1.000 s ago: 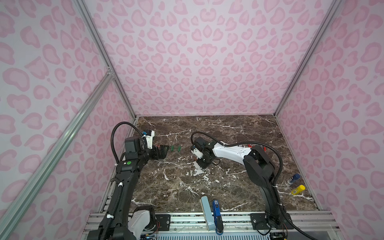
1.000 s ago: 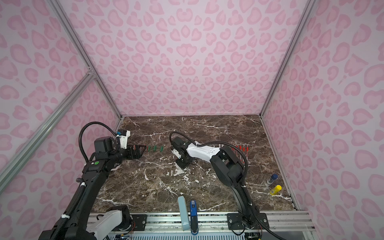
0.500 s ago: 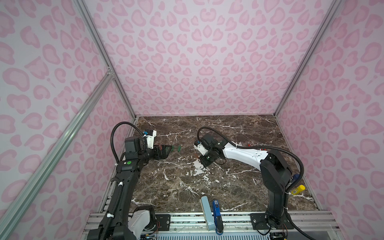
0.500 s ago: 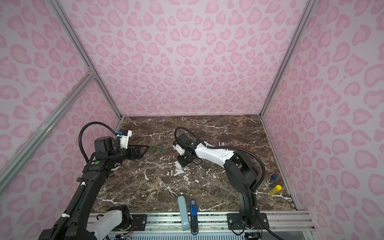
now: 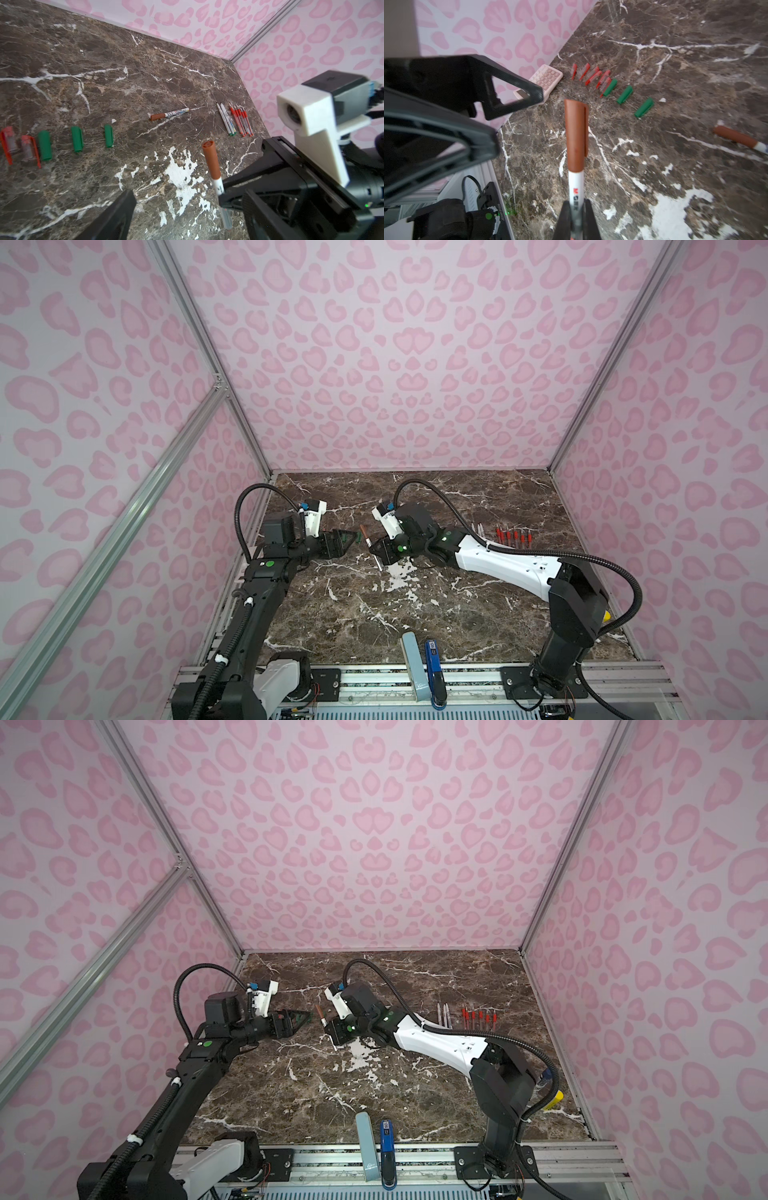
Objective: Open the pen caps
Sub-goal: 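Carry the marker's brown cap between the left gripper fingers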
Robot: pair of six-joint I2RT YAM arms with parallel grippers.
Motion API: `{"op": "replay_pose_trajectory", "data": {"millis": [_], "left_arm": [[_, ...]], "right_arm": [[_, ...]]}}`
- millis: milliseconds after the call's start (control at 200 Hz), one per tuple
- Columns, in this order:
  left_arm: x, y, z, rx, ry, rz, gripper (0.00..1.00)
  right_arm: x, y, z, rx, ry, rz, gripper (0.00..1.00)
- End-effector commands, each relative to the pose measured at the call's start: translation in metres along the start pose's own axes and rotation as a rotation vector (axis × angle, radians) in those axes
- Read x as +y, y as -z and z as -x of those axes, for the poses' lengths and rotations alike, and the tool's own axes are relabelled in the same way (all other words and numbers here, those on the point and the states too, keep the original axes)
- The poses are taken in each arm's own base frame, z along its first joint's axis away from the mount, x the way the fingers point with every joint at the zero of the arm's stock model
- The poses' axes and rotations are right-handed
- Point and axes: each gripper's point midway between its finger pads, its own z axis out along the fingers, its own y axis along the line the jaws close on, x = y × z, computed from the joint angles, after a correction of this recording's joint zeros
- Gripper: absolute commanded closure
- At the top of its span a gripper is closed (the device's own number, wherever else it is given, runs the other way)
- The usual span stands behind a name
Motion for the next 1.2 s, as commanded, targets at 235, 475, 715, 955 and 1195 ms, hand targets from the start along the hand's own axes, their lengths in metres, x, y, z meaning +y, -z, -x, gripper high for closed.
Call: {"op": "replay_pose_trajectory", "data": {"millis": [235,475,715,955,1195], "left_arm": [[0.003,-0.015,0.020,-0.026,0.035,0.040,0.43],[0.005,-0.018,0.025,-0.027,0.066,0.046,0.58],[0.003,-0.020,0.025,-0.025,0.080,0.033,0.95],[-0.001,-0.016,0.025,-0.039,0.056,0.025,0.96],[-0.002,-0.016,0.022,-0.041,0.061,0.009,0.96]], "right_arm": [[0.015,-0.013,0.004,-0.023,0.000,-0.036,1.00],[0.024,-0.022,0.004,0.015,0.041,-0.080,1.00],[0.031,-0.029,0.001,0.028,0.062,-0.083,1.00],[0.025,-0.030,0.001,0.027,0.070,-0.088,0.76],[0.023,-0.043,-0.002,0.061,0.067,-0.071,0.74]]}}
